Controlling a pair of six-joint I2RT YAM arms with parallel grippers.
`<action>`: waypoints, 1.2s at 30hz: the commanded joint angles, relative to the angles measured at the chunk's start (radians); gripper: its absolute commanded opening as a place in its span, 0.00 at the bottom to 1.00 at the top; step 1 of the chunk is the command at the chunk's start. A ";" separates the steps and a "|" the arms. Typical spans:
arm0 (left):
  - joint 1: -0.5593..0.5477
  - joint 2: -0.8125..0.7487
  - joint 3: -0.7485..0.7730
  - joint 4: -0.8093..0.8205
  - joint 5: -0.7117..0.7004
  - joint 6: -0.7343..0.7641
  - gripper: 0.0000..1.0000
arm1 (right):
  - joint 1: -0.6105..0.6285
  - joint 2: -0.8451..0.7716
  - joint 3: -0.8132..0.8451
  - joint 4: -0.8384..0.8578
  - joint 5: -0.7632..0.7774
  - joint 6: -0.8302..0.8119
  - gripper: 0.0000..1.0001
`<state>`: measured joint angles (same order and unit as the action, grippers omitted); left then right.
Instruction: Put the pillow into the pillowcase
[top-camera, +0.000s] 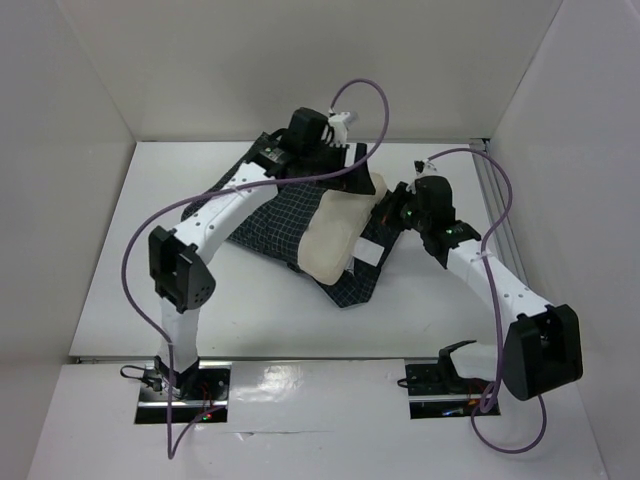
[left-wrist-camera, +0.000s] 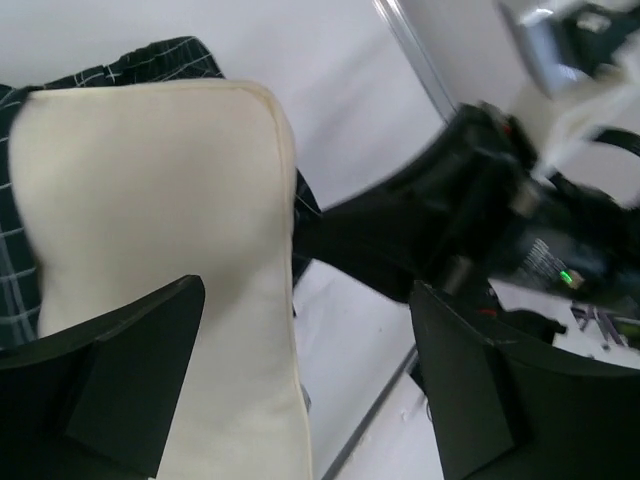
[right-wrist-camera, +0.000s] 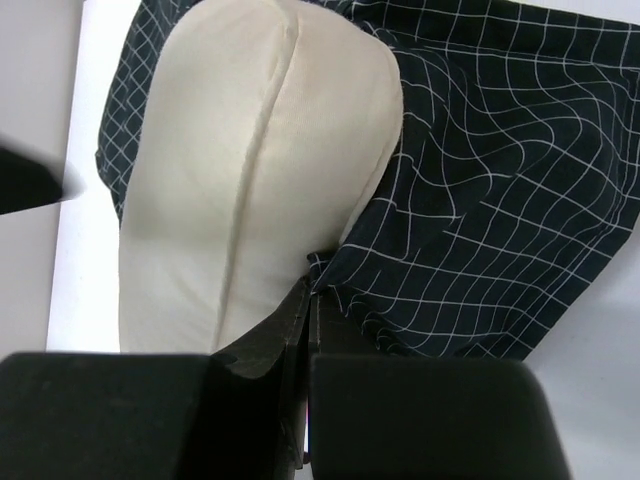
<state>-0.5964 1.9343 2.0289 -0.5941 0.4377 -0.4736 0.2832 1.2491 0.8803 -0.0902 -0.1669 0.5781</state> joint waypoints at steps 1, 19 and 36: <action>-0.029 0.101 0.097 0.008 -0.137 0.015 0.98 | -0.006 -0.057 0.023 0.101 -0.008 -0.007 0.00; -0.114 0.247 0.039 -0.005 -0.268 0.102 0.00 | -0.006 -0.120 0.023 0.127 0.032 0.058 0.00; -0.080 0.147 -0.496 0.114 -0.028 0.145 0.00 | -0.049 -0.158 0.034 0.364 0.125 0.106 0.00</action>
<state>-0.6743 2.0411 1.6672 -0.2142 0.3508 -0.3901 0.2676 1.1744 0.8234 -0.1654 -0.1127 0.6537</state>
